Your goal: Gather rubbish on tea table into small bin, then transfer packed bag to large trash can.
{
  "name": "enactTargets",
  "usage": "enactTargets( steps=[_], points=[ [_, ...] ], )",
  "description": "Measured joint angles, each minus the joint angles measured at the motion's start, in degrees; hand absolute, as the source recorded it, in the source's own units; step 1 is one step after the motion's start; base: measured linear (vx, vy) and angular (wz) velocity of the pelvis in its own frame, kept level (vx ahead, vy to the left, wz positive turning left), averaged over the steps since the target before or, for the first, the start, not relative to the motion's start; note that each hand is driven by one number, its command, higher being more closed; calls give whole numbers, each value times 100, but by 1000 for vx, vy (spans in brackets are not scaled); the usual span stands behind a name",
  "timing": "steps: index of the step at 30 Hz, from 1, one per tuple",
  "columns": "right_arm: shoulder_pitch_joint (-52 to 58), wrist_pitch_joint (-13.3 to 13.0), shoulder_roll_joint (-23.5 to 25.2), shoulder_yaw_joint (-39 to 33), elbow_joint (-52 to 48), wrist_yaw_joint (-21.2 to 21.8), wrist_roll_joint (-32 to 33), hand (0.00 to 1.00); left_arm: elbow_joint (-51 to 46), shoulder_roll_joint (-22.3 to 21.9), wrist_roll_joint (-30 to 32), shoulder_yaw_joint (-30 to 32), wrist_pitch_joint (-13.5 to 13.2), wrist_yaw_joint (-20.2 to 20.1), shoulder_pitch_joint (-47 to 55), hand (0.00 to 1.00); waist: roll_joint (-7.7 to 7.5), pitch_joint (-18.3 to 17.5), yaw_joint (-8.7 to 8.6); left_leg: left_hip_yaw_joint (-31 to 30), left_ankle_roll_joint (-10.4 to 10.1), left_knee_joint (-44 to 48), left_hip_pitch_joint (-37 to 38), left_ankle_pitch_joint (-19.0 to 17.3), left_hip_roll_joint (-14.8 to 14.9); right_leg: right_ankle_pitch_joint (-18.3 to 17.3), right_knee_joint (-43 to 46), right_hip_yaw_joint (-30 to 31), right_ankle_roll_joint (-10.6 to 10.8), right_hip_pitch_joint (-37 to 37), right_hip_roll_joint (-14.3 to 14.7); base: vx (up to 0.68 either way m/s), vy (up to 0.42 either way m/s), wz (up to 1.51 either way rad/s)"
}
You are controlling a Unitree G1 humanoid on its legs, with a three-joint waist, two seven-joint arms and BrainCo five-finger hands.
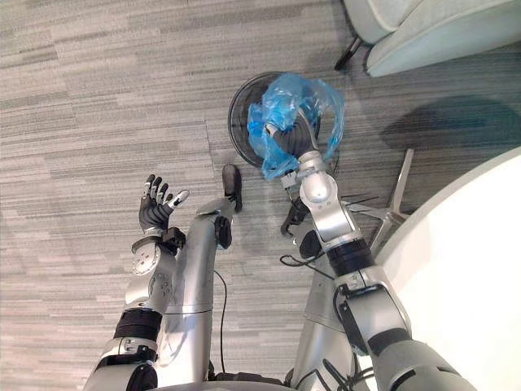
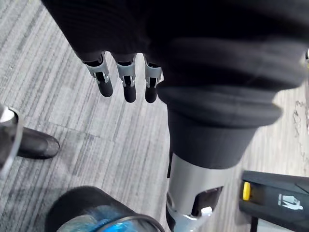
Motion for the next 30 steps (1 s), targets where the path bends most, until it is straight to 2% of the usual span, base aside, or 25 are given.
enactTargets(
  steps=[1, 5, 6, 7, 9, 13, 15, 16, 17, 19, 21, 23, 25, 26, 27, 28, 29, 30],
  points=[
    [228, -71, 145, 18, -279, 23, 362, 100, -2, 10, 0, -3, 1, -66, 39, 0, -1, -1, -76, 4, -8, -122, 298, -10, -4, -15, -114, -19, 29, 284, 15, -61, -28, 3],
    [783, -340, 379, 139, -960, 195, 1144, 100, -9, -19, -3, -200, 8, -78, 282, 0, -33, -28, -111, 109, 4, -459, 1169, -20, 6, -9, -456, -72, 59, 1113, 26, -46, -33, -2],
    [968, -437, 444, 240, -1141, 225, 1319, 100, -8, -21, -4, -260, 9, -91, 442, 0, -70, -140, -119, 136, -3, -610, 1426, -14, 6, 27, -623, -106, 116, 1374, 32, -6, -20, -4],
    [1077, -461, 475, 283, -1234, 235, 1373, 100, -9, -26, -5, -292, 12, -103, 535, 0, -93, -209, -129, 150, -7, -682, 1554, -10, 4, 46, -711, -129, 146, 1507, 32, 17, -22, 5],
    [1414, -490, 620, 373, -1501, 240, 1539, 100, -9, -51, -6, -392, 15, -154, 822, 0, -112, -253, -205, 192, -7, -954, 2202, -10, -9, 97, -1065, -233, 230, 2220, 41, 59, -19, 11],
    [2147, -612, 864, 699, -1901, 262, 1697, 100, -11, -68, -6, -625, 17, -189, 1455, 0, -222, -599, -214, 362, -22, -1639, 3428, 4, -81, 293, -1928, -228, 449, 3439, 144, 161, -4, -5],
    [2523, -673, 960, 902, -2066, 395, 1815, 100, -17, -59, -4, -738, 12, -205, 1776, 0, -267, -903, -208, 490, -25, -2041, 4027, 7, -103, 438, -2450, -232, 489, 4029, 207, 287, 50, -23],
    [2697, -697, 998, 1193, -2024, 689, 1837, 100, 105, 325, 164, -1213, -13, -350, 2112, 0, -312, -1354, -233, 587, -12, -2904, 4918, 247, -245, 812, -3366, -150, 489, 4825, 363, 416, 73, -28],
    [2638, -697, 986, 1180, -1901, 742, 1836, 100, 121, 382, 276, -1266, -18, -418, 2108, 0, -313, -1367, -228, 601, 22, -3103, 5094, 374, -277, 926, -3574, -124, 462, 4979, 405, 392, 71, -23],
    [2574, -688, 927, 1179, -1705, 749, 1835, 100, 228, 466, 319, -1362, -21, -445, 2061, 0, -307, -1372, -248, 600, 62, -3148, 5163, 413, -295, 976, -3653, -79, 453, 5021, 419, 102, 29, -16],
    [2555, -650, 841, 1206, -1502, 749, 1826, 100, 181, 462, 320, -1387, -4, -442, 2131, 0, -301, -1374, -257, 699, 62, -3307, 5385, 422, -260, 1192, -3978, 116, 456, 5231, 549, 74, 38, -45],
    [2445, -635, 833, 1303, -1402, 751, 1824, 100, -310, 525, 701, -1407, -55, -438, 2471, 0, -292, -1381, -198, 1100, 58, -3692, 5810, 498, -279, 1508, -4326, 715, 521, 5388, 680, 12, 73, -94],
    [2276, -690, 821, 1340, -1451, 747, 1809, 100, -481, 668, 956, -1497, -117, -443, 2392, 0, -239, -1376, -261, 1164, 81, -3630, 5755, 483, -318, 1593, -4254, 853, 593, 5245, 630, -44, 78, -57],
    [2180, -686, 811, 1366, -1450, 746, 1760, 100, -521, 707, 1058, -1479, -135, -434, 2203, 0, -198, -1376, -245, 1062, 165, -3513, 5671, 472, -284, 1696, -4073, 916, 719, 5086, 633, -75, 16, -19],
    [2158, -688, 820, 1364, -1457, 741, 1726, 100, -571, 697, 1125, -1437, -155, -433, 2087, 0, -158, -1360, -250, 1020, 268, -3506, 5664, 500, -240, 1535, -3846, 965, 761, 5049, 611, -109, -6, 25],
    [2151, -689, 825, 1361, -1464, 703, 1722, 100, -677, 695, 1171, -1409, -184, -425, 1945, 0, -157, -1298, -286, 872, 300, -3388, 5683, 506, -307, 967, -2548, 1042, 625, 4917, 489, -112, -23, 61],
    [2150, -684, 829, 1373, -1461, 688, 1712, 100, -782, 697, 1166, -1402, -192, -416, 1951, 0, -150, -1293, -277, 763, 310, -3322, 5687, 502, -331, 760, -1984, 1121, 655, 4924, 482, -120, -31, 101],
    [2149, -685, 841, 1426, -1499, 633, 1647, 100, -1055, 691, 1151, -1375, -202, -396, 2037, 0, -137, -1285, -225, 537, 309, -3199, 5688, 502, -375, 494, -1161, 1264, 818, 5089, 534, -164, -92, 105]
  ],
)
